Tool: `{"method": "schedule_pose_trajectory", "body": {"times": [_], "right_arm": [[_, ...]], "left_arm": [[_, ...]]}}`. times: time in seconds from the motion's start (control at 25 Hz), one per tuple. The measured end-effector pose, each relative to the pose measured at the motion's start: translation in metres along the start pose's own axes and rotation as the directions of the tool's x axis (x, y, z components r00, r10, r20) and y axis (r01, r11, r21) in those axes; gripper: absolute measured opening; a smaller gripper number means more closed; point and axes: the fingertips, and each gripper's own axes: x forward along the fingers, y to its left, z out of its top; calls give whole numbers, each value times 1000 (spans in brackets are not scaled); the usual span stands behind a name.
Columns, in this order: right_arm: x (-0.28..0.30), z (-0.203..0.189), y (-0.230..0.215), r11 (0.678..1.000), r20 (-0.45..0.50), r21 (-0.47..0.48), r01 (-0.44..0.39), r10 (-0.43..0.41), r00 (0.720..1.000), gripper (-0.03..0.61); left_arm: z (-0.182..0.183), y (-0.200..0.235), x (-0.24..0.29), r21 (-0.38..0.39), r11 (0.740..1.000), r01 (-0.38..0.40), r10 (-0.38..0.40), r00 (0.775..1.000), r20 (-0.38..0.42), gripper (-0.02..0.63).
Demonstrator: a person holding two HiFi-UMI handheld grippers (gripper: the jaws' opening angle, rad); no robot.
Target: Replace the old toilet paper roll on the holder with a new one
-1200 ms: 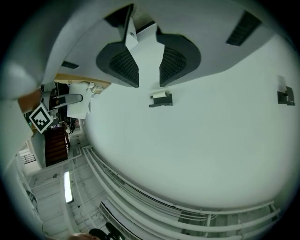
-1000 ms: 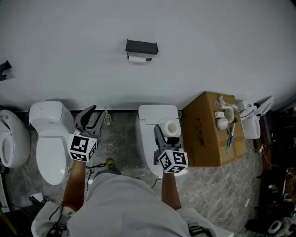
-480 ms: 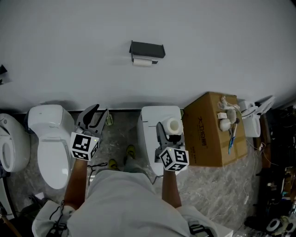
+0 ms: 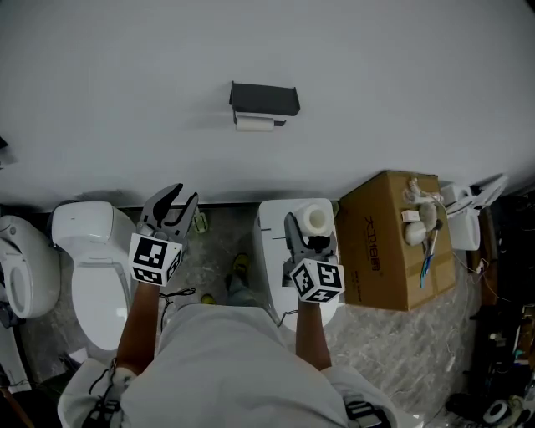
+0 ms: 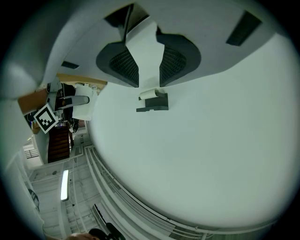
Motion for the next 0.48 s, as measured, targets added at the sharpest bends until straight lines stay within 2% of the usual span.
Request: {"method": "schedule_pose_trajectory", "body": {"times": [0.48], "right_arm": [[119, 22, -64, 998, -7, 4, -63, 63, 998, 319]], "left_arm": [[7, 12, 126, 54, 999, -10, 11, 999, -31, 149]]}}
